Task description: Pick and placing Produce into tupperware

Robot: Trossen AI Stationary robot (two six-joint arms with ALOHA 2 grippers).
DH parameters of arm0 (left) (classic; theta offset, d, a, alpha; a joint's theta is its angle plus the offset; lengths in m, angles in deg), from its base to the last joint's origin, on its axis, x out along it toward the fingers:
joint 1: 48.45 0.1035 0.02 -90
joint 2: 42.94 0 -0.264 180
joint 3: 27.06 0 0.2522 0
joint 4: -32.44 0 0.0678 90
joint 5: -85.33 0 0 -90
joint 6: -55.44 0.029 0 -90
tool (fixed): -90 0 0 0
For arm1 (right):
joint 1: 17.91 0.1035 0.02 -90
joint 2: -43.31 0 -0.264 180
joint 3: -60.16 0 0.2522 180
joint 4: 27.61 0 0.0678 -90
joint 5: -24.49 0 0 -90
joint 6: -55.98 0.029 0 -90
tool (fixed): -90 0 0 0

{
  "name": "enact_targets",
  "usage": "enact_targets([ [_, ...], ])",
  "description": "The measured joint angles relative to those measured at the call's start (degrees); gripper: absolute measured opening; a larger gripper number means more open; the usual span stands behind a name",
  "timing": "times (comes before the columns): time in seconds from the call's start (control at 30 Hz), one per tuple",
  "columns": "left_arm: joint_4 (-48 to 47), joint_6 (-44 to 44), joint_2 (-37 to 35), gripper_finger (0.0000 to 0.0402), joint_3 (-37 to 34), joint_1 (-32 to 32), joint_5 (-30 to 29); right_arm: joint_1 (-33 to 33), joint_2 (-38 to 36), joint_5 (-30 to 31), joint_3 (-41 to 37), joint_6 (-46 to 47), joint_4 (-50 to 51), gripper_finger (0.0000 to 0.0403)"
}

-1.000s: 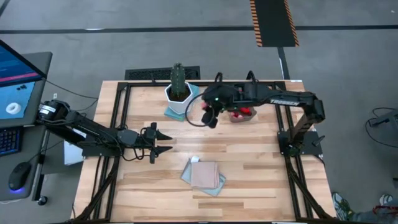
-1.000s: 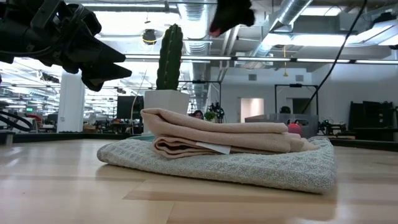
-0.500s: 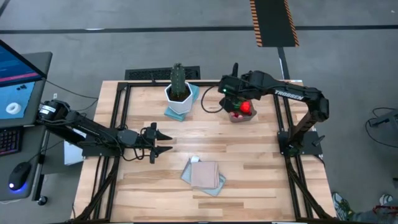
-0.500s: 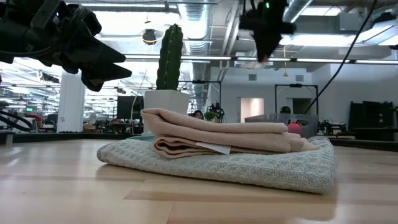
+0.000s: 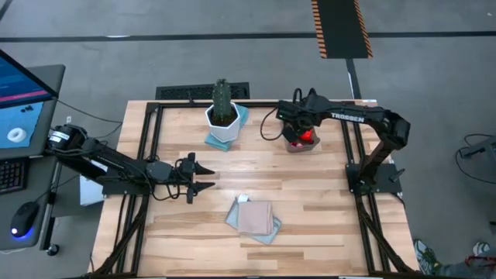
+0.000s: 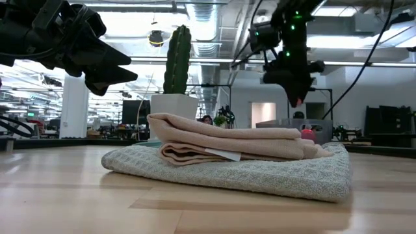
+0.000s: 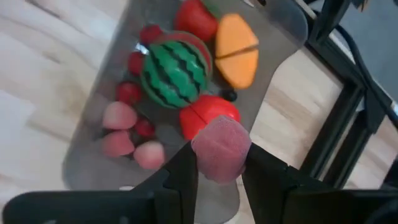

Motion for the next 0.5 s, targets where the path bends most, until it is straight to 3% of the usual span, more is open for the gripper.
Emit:
enact_targets([
  [0.2, 0.37, 0.07, 0.00, 0.0213, 0.00, 0.00, -0.03, -1.47, -0.10, -0.08, -3.33, 2.42, -5.29, 0.0158],
  [0.5, 0.37, 0.15, 0.00, 0.0213, 0.00, 0.00, -0.03, -0.29, -0.11, -0.24, -3.33, 0.35, -11.13, 0.0293],
])
